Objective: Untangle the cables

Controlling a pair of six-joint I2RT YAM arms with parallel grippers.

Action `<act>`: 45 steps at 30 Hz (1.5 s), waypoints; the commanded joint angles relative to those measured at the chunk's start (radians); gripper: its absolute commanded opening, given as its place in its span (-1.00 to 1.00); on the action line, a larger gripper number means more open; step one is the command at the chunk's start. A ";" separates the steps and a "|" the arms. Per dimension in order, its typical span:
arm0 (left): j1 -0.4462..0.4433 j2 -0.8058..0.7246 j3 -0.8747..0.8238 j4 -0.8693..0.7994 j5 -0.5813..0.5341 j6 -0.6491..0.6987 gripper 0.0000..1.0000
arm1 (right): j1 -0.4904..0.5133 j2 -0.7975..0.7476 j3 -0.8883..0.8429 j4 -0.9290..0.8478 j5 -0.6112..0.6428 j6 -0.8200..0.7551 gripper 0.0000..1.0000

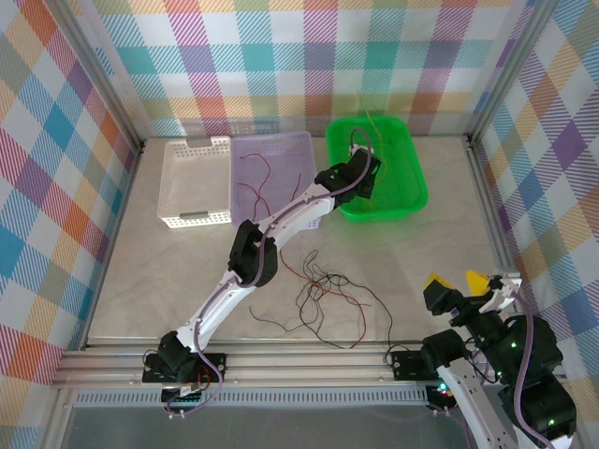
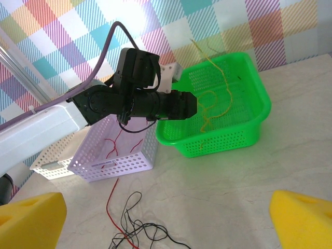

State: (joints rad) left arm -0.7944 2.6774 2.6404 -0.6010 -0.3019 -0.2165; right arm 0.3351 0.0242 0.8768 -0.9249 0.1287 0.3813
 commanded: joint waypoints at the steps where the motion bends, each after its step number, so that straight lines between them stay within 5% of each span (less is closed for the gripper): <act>1: 0.016 -0.070 0.034 -0.033 0.020 0.008 0.11 | 0.008 -0.009 -0.009 0.013 -0.009 -0.010 0.99; 12: 0.015 -0.358 -0.052 -0.098 0.077 -0.014 0.45 | 0.007 0.095 -0.007 0.005 -0.026 -0.010 0.99; 25: -0.017 -1.114 -0.967 -0.036 0.014 -0.199 0.78 | 0.017 0.554 -0.093 0.152 -0.339 0.021 1.00; 28: -0.056 -1.285 -1.188 -0.052 -0.047 -0.282 0.79 | 0.085 0.642 -0.177 0.279 -0.333 0.077 0.98; 33: -0.148 -1.513 -1.439 -0.127 -0.161 -0.430 0.79 | 0.376 0.914 -0.158 0.400 -0.072 0.055 0.98; 38: -0.229 -1.729 -1.629 -0.247 -0.267 -0.599 0.79 | 0.437 1.165 -0.139 0.555 -0.081 0.037 0.88; 45: -0.259 -1.939 -1.825 -0.334 -0.275 -0.750 0.76 | 0.496 1.426 -0.051 0.629 -0.053 0.000 0.60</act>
State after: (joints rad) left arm -1.0412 0.7677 0.8558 -0.8722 -0.5369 -0.8669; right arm 0.8143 1.3956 0.7776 -0.3721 0.0536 0.4046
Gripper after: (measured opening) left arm 0.884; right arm 0.819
